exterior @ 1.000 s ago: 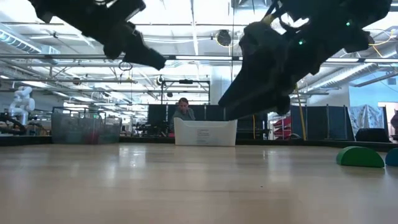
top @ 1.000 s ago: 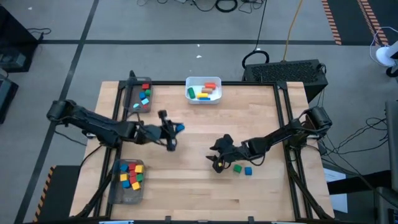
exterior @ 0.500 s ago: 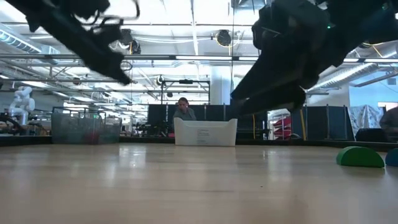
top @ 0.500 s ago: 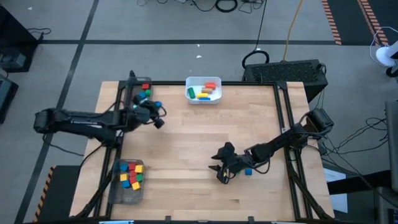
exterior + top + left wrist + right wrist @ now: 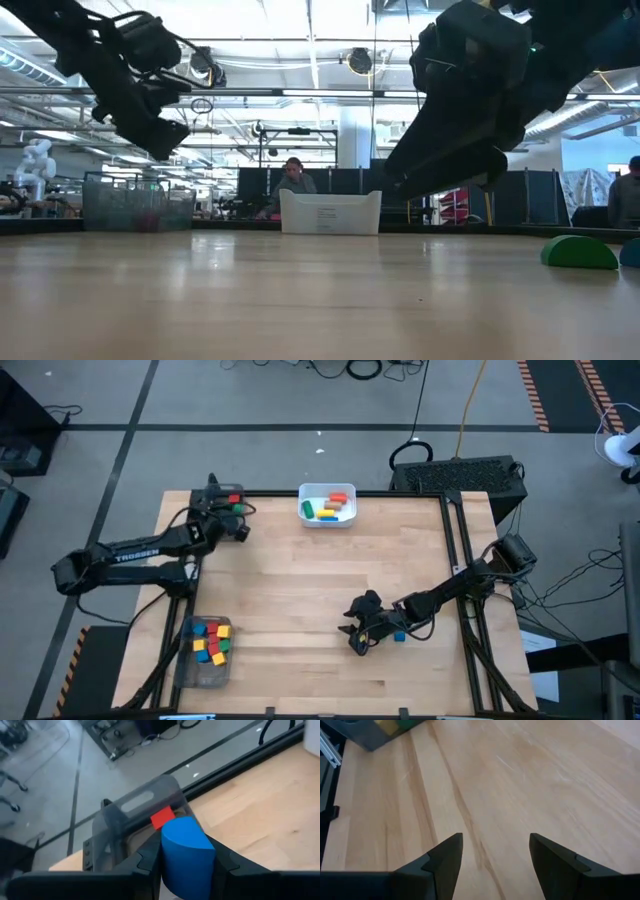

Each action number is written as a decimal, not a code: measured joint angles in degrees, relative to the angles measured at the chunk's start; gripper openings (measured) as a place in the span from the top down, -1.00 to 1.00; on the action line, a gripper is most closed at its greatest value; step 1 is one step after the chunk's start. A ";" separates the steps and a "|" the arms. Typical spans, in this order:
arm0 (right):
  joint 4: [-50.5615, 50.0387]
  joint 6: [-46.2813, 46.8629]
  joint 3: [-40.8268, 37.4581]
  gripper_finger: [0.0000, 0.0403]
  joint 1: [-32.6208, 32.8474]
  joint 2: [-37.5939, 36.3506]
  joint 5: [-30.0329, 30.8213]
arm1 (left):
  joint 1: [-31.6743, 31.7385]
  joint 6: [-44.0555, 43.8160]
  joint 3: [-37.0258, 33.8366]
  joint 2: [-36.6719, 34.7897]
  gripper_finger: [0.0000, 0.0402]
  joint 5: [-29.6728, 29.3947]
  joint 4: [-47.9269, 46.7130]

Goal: Sort blocks by size
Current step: Put the dark blue semicircle block into the top black bin, then put the green semicircle block into the top black bin

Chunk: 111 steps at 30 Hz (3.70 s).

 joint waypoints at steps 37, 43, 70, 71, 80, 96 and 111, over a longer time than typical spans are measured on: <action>-31.63 20.46 0.00 -0.06 14.59 -10.70 4.63 | 1.42 11.99 0.02 0.04 0.03 35.41 14.09; -31.87 20.57 0.00 -0.06 19.85 -7.94 10.16 | -4.68 14.00 0.02 0.04 0.03 36.16 19.49; -34.13 13.05 4.18 0.06 22.02 1.26 21.97 | -24.65 14.12 0.07 0.09 0.02 40.02 29.90; -35.27 12.92 4.73 0.07 22.01 1.05 22.39 | -24.99 14.14 0.07 0.10 0.02 40.00 30.77; -42.59 18.23 5.53 0.18 22.01 0.63 22.20 | -28.41 15.58 0.07 3.14 0.03 40.07 34.10; -42.33 26.56 5.53 -0.15 21.74 6.08 21.50 | -32.37 19.60 0.08 17.80 0.03 40.29 46.48; -38.47 27.18 5.75 0.25 20.17 9.51 20.65 | -32.34 23.38 0.09 23.56 0.03 40.53 53.05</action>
